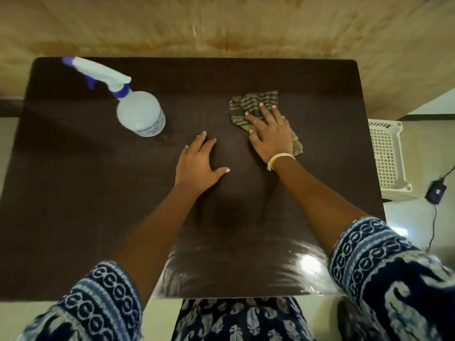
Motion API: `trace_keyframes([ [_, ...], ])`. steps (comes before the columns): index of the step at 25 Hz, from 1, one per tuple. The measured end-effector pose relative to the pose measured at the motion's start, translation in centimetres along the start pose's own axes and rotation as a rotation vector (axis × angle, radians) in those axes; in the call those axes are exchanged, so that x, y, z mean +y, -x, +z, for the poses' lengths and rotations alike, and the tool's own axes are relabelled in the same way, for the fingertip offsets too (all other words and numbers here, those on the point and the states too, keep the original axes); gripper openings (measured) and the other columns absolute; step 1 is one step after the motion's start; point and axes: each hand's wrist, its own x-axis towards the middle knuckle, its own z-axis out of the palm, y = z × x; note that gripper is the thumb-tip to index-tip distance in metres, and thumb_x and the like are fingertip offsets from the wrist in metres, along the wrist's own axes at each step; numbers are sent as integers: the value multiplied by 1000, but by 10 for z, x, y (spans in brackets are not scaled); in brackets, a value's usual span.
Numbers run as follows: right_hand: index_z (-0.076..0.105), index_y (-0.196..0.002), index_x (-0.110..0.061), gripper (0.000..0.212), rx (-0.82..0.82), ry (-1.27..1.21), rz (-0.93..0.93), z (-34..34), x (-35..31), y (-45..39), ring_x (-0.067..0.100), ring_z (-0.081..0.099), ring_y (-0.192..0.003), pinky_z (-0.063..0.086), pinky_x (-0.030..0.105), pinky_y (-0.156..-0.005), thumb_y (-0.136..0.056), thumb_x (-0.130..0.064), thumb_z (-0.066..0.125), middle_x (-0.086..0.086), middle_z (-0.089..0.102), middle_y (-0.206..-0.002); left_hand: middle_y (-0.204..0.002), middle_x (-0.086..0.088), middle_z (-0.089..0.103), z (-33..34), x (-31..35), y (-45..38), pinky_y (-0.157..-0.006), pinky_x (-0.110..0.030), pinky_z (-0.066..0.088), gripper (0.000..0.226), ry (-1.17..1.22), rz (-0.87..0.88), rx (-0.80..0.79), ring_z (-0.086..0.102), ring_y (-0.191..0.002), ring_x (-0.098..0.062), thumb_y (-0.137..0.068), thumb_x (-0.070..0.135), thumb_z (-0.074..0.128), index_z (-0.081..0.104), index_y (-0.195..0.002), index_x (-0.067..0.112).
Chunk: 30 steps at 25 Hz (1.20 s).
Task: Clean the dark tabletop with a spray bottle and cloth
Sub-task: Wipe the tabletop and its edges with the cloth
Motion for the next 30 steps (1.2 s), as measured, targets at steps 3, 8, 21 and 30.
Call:
trace_keyframes([
  [3,44,-142,-39,49,-29,-13,-59,12,-28,52,28,20,-147,20,48,-117,-93,-35,44,0,31,-157,-161,-2,25,1,-19,39,-121,-42,16,78,19,7,12,23,-147,-19,-82,50,71,40,-147,21],
  [8,44,-142,-37,49,-61,-52,-151,27,-53,135,25,19,-148,18,45,-118,-94,-30,43,-2,31,-157,-158,-4,31,20,-20,111,-121,-43,20,68,32,11,42,26,-146,-19,-85,44,69,45,-144,20],
  [21,69,-113,-19,35,-56,-332,-90,31,-86,383,22,45,-112,39,33,-97,-90,-18,42,2,62,-121,-143,-4,52,71,-16,305,-110,-42,40,31,200,91,144,49,-131,-23,-83,13,67,67,-114,15],
  [30,66,-107,-1,45,-300,-1743,640,-19,-113,359,25,63,-78,53,34,-69,-83,-38,57,17,66,-96,-120,-4,68,27,21,294,-91,-41,50,44,1355,-481,-278,65,-108,-22,-92,50,56,60,-126,21],
])
